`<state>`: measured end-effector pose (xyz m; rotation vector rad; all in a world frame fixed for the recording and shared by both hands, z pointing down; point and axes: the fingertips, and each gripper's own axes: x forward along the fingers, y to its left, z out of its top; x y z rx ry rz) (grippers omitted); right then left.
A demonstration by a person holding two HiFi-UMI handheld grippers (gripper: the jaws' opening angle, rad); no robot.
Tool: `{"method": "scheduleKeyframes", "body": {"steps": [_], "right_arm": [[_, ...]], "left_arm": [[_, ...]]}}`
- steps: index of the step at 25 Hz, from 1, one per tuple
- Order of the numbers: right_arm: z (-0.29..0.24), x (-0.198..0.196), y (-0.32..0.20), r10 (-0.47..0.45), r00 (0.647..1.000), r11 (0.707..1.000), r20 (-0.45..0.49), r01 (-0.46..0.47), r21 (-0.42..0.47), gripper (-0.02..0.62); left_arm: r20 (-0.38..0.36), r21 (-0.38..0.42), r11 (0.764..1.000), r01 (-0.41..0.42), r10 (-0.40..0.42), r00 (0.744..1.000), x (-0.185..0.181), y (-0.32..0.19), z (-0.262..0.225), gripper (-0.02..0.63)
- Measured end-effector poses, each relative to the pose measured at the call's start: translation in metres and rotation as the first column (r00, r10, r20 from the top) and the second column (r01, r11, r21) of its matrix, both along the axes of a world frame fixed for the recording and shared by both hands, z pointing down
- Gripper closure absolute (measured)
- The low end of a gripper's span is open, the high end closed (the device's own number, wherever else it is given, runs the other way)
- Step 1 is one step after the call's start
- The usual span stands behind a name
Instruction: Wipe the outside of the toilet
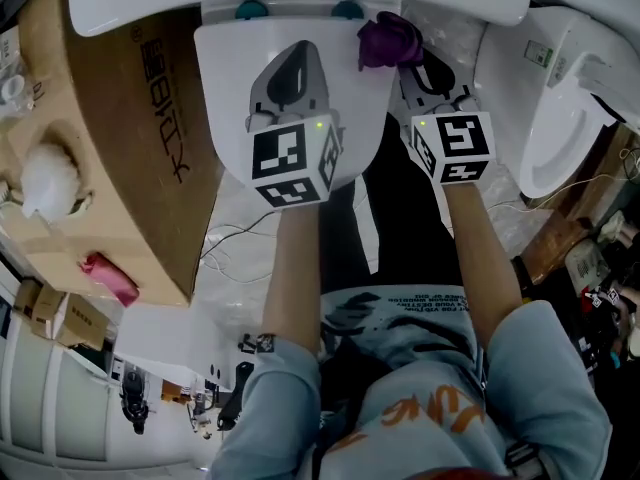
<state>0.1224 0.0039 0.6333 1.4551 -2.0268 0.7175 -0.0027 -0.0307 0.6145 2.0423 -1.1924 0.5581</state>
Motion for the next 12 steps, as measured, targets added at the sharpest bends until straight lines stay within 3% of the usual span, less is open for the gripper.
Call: {"method": "scheduleKeyframes", "body": {"steps": [8, 12], "right_arm": [[-0.002, -0.102, -0.035, -0.191, 0.980, 0.982, 0.059, 0.189, 0.027, 0.522], [0.001, -0.159, -0.054, -0.312, 0.948, 0.949, 0.068, 0.308, 0.067, 0.522]], "left_arm": [[0.010, -0.042, 0.983, 0.179, -0.179, 0.984, -0.081, -0.002, 0.016, 0.583], [0.016, -0.056, 0.969, 0.239, -0.238, 0.971, -0.111, -0.001, 0.026, 0.583]]}}
